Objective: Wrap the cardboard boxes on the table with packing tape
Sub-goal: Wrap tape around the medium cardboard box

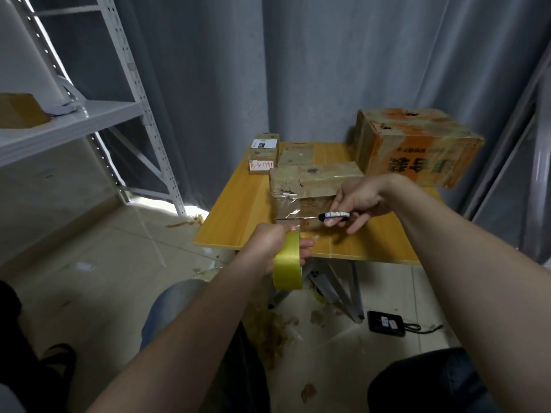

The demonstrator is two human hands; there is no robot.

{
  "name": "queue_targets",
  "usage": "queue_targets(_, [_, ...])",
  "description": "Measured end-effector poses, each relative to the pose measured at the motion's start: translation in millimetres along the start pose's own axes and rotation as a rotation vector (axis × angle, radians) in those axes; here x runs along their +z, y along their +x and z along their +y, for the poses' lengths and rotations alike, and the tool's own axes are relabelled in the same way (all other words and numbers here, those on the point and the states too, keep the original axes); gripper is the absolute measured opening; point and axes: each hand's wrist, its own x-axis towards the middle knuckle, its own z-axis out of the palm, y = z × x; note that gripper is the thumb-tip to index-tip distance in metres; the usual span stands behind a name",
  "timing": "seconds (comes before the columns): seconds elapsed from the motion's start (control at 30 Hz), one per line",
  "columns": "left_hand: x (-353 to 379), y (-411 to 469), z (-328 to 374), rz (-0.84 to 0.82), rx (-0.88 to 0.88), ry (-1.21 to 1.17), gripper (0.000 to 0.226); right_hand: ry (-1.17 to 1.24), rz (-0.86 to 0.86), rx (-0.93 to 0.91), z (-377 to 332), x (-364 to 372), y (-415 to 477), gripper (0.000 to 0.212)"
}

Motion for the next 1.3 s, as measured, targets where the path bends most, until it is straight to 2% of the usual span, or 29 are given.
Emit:
queue_targets(0.1, [0.1, -0.5, -0.7, -0.005, -0.011, -0.005, 0.02, -0.002, 0.011, 0.017, 0.6, 2.1, 0.6, 0.042])
queue_targets(0.3, [-0.8, -5.2, -4.8, -0.024, -0.061, 0.013, 0.024, -0.119, 0.001, 0.061, -6.6, 7.6, -1.0, 0.064])
queue_targets(0.4, [-1.2, -11.3, -9.4, -0.054, -0.102, 0.033, 0.025, -0.193, 0.0, 0.094, -11.4, 13.1, -5.2, 0.057])
queue_targets(0.53, [-1.2, -20.7, -10.3, -0.133, -0.175, 0.152, 0.03, -0.273, 0.0, 0.073, -20.4, 16.2, -16.0, 0.034])
queue_targets(0.6, [-2.6, -26.4, -6.3, -0.203, -0.204, 0.25, 0.027, -0.328, 0.027, 0.066, -27.9, 9.6, -26.7, 0.037])
queue_targets(0.67, [-2.6, -31.3, 0.0, -0.268, -0.195, 0.381, 0.026, -0.324, 0.022, 0.025, -32.9, -0.4, -40.7, 0.028])
queue_targets(0.73, [1.2, -34.5, 5.8, -0.285, -0.171, 0.449, 0.029, -0.195, -0.018, -0.12, -29.8, -10.2, -53.0, 0.022])
queue_targets(0.8, [7.8, -36.4, 9.8, -0.289, -0.167, 0.458, 0.031, 0.034, 0.009, -0.329, -18.7, -17.4, -59.4, 0.021])
queue_targets(0.87, [14.2, -37.9, 11.4, -0.3, -0.19, 0.448, 0.031, 0.277, 0.183, -0.519, -1.4, -20.0, -59.0, 0.024])
queue_targets(0.93, [18.8, -36.8, 10.2, -0.314, -0.208, 0.453, 0.031, 0.463, 0.473, -0.586, 21.0, -21.9, -53.0, 0.028])
queue_targets(0.97, [21.4, -36.4, 9.0, -0.32, -0.213, 0.463, 0.032, 0.502, 0.622, -0.553, 34.2, -22.9, -49.2, 0.029])
queue_targets(1.03, [27.6, -35.1, 5.9, -0.336, -0.213, 0.474, 0.032, 0.419, 0.88, -0.343, 63.4, -24.5, -40.4, 0.03])
queue_targets(1.1, [33.9, -34.1, 3.0, -0.35, -0.206, 0.472, 0.033, 0.225, 1.006, -0.071, 91.6, -22.5, -31.7, 0.029])
queue_targets(1.2, [40.8, -31.3, 1.0, -0.368, -0.21, 0.46, 0.037, 0.069, 0.985, 0.122, 115.1, -14.2, -24.3, 0.033])
queue_targets(1.3, [42.7, -30.1, 4.2, -0.383, -0.212, 0.438, 0.032, -0.116, 0.852, 0.236, 113.0, -10.2, -24.4, 0.038])
